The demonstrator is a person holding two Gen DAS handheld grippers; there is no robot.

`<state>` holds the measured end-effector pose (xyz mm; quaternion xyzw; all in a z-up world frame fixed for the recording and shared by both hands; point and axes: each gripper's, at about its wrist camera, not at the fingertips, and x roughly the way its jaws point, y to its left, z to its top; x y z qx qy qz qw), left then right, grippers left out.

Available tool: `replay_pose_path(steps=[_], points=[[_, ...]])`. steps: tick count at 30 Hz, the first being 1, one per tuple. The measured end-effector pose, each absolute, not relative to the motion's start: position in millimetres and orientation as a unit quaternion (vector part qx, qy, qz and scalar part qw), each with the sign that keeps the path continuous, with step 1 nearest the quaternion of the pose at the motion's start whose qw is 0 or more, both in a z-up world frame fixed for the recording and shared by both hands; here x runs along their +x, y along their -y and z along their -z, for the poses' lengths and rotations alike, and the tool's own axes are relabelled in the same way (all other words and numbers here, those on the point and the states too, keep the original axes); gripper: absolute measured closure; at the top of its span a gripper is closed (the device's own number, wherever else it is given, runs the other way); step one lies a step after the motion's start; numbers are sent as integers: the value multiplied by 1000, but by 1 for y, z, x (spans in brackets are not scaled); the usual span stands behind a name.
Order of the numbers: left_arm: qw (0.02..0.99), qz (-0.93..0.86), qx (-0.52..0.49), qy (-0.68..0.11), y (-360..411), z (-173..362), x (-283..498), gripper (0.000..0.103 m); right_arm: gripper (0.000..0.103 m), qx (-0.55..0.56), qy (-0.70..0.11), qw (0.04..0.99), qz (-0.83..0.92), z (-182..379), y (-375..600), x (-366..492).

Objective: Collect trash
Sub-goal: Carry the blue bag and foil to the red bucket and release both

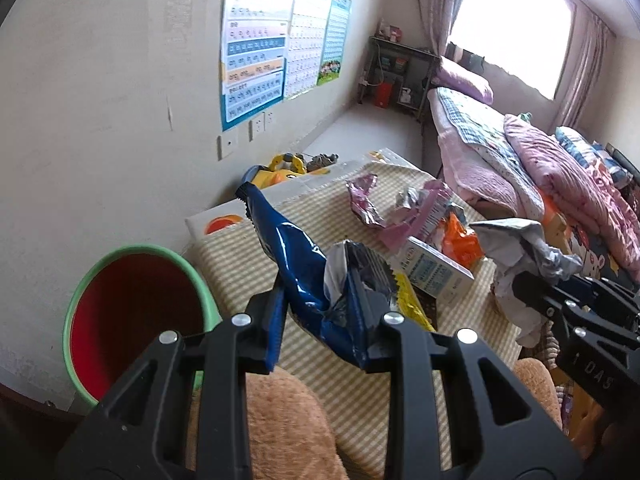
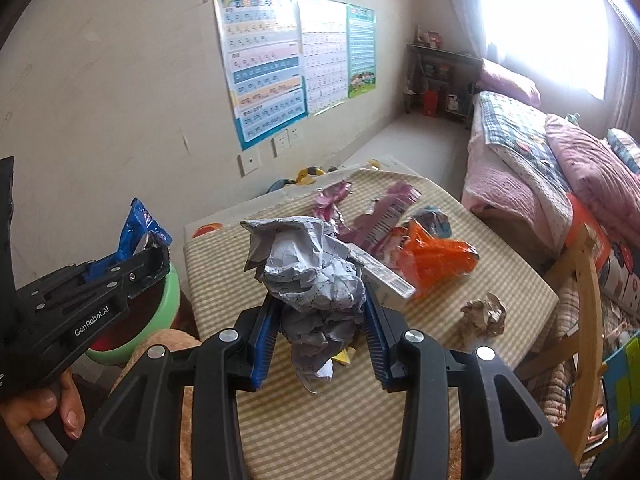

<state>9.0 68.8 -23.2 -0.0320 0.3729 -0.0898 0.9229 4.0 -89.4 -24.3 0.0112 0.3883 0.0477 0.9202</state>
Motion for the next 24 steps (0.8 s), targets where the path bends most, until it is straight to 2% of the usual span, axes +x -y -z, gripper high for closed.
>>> replay_pose_path(steps=[13, 24], points=[[928, 49, -63, -363, -126, 26, 5, 76, 65, -20, -397, 913, -90, 28, 36, 27], [914, -17, -107, -392, -201, 57, 3, 76, 65, -16, -428, 890, -156, 52, -32, 57]])
